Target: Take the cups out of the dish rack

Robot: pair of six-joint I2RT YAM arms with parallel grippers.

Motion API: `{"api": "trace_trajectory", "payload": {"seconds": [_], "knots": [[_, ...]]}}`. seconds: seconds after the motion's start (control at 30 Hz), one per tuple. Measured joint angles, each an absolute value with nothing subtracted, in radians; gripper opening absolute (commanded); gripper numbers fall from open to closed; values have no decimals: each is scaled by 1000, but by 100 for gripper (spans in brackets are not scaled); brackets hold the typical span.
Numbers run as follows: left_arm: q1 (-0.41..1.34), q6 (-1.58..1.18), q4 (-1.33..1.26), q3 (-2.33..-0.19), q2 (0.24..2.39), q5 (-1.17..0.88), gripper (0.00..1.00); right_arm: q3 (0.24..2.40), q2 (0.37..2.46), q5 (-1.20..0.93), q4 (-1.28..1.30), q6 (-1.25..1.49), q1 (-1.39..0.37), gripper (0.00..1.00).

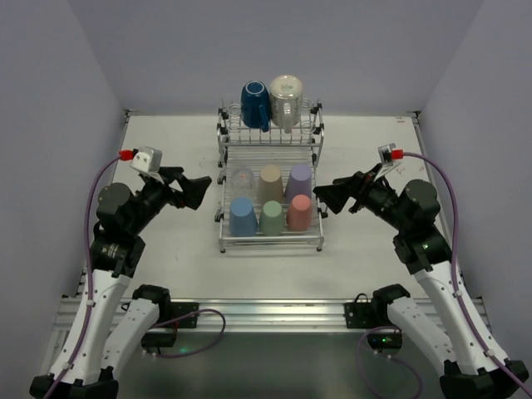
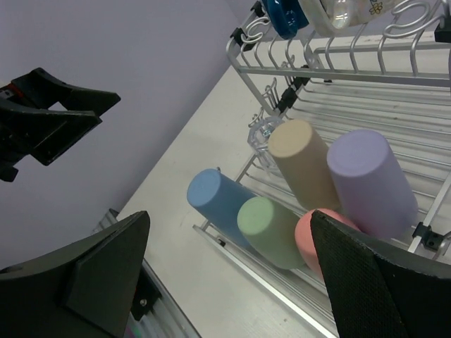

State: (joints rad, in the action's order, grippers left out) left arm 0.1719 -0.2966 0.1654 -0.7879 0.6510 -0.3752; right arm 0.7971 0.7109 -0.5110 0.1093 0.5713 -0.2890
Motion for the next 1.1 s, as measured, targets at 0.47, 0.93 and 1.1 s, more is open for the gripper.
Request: {"api": "trace_trajectory", "payload": {"seconds": [0.47, 0.93, 1.1], "knots": [[181, -361, 271, -900, 719, -514, 100, 731, 624, -435, 148, 537, -301, 99], [745, -372, 331, -986, 923, 92, 100, 692, 589, -433, 157, 529, -308, 99], [814, -374, 339, -879, 941, 225, 100, 667, 589, -432, 158, 528, -308, 99]]}}
